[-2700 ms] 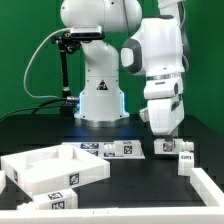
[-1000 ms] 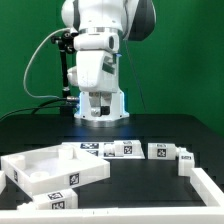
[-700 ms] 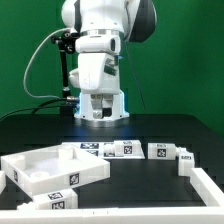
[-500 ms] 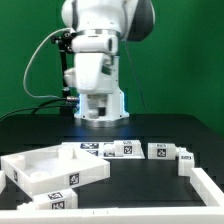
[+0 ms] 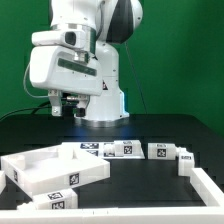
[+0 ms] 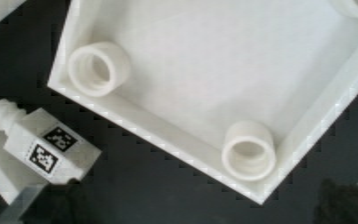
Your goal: Assemble one leg
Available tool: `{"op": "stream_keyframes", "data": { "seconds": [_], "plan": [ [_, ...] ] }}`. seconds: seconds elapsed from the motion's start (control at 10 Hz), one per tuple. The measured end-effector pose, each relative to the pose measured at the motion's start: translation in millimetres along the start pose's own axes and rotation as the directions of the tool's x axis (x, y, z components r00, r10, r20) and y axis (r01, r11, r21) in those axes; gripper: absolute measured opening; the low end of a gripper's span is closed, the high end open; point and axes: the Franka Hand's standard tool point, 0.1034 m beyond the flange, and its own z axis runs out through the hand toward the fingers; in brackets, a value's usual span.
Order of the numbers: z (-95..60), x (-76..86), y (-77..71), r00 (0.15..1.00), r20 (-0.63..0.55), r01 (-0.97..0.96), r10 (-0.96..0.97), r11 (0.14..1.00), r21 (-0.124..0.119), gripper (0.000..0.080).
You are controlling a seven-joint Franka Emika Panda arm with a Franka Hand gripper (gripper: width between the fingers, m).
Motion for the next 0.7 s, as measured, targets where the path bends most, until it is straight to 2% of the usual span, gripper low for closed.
{"op": "stream_keyframes", "data": {
  "seconds": [0.3, 0.4, 0.5, 0.6, 0.7],
  "plan": [
    [0.5, -0.1, -0.4, 1.0, 0.0, 0.0, 0.0, 1.0, 0.001, 0.0649],
    [3.1, -2.7, -0.7, 1.0, 0.007, -0.013, 0.013, 1.0, 0.013, 0.0649],
    [16.1, -14.5, 5.4, 0.995, 0.061, -0.079, 0.074, 0.993, 0.083, 0.0649],
    [30.6, -17.4, 12.1, 0.989, 0.078, -0.129, 0.121, 0.987, 0.099, 0.0649],
    [47.1, -22.5, 3.6, 0.983, 0.112, -0.158, 0.143, 0.976, 0.148, 0.0649]
  ]
}}
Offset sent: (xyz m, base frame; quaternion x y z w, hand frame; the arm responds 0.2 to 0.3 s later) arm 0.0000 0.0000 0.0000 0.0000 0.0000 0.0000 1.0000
